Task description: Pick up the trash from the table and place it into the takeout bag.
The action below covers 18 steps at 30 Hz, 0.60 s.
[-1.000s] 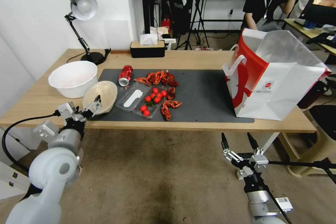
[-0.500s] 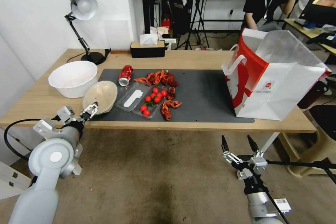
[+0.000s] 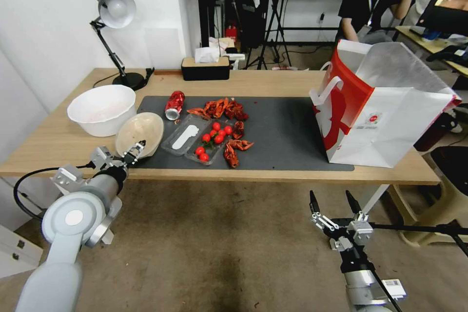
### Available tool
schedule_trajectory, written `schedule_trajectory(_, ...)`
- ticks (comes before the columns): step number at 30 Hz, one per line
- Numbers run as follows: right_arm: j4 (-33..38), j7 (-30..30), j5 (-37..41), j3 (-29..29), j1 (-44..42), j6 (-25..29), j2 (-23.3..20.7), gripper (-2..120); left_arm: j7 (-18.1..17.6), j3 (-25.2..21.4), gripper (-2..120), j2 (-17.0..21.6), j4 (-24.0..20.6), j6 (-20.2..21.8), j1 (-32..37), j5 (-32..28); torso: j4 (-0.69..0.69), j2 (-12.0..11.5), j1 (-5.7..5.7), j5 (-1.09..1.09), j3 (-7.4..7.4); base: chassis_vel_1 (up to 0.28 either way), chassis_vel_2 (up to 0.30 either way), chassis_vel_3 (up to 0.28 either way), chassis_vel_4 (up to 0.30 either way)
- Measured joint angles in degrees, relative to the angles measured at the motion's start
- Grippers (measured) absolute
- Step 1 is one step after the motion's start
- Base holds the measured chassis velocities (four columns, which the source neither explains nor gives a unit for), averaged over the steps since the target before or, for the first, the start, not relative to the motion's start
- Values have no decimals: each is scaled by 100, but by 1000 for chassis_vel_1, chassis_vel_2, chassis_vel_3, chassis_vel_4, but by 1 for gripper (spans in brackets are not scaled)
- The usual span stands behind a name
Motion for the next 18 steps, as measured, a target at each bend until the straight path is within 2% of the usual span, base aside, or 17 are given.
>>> schedule_trajectory(3, 1, 3, -43, -26, 0, 0, 16, 100, 19, -2, 35, 52, -56, -12, 45, -45, 0, 0, 0, 0, 0, 0, 0, 0, 0)
schedule_trajectory(6, 3, 3, -55, -31, 1, 0, 19, 100, 32, -4, 30, 66, -78, -14, 66, -56, 0, 0, 0, 0, 0, 0, 0, 0, 0)
schedule_trajectory(8, 3, 4, -62, -32, 4, 0, 23, 100, 354, 1, 17, 79, -90, -104, 142, 53, -1, 0, 1, 0, 0, 0, 0, 0, 0)
schedule_trajectory(9, 3, 4, -62, -32, 4, 0, 23, 100, 354, 1, 17, 79, -90, -104, 142, 53, -1, 0, 1, 0, 0, 0, 0, 0, 0)
schedule_trajectory(10, 7, 5, -64, -32, 4, 0, 24, 100, 555, 13, 16, 84, -90, -164, 187, 165, 0, 0, 0, 0, 0, 0, 0, 0, 0)
schedule_trajectory(12, 58, 5, -66, -32, -1, 0, 34, 100, 1090, 59, 4, 101, -108, -328, 302, 454, 0, 0, 0, -1, 0, 0, 0, 0, 0)
schedule_trajectory(13, 58, 5, -66, -32, -1, 0, 34, 100, 1090, 59, 4, 101, -108, -328, 302, 454, 0, 0, 0, -1, 0, 0, 0, 0, 0)
schedule_trajectory(14, 78, 5, -66, -33, -3, -1, 36, 100, 1329, 84, 1, 109, -114, -415, 339, 637, 0, 0, 0, 0, 0, 0, 0, 0, 0)
schedule_trajectory(15, 95, 5, -69, -34, -2, -1, 41, 100, 1825, 141, 0, 133, -111, -623, 390, 986, 0, 0, 0, -1, 0, 0, 0, 0, 0)
schedule_trajectory(16, 95, 5, -69, -34, -2, -1, 41, 100, 1825, 141, 0, 133, -111, -623, 390, 986, 0, 0, 0, -1, 0, 0, 0, 0, 0)
schedule_trajectory(18, 127, 5, -98, -30, 0, -1, 49, 100, 2429, 226, 0, 187, -119, -889, 403, 1165, 0, 0, 0, 1, 0, 0, 0, 0, 0)
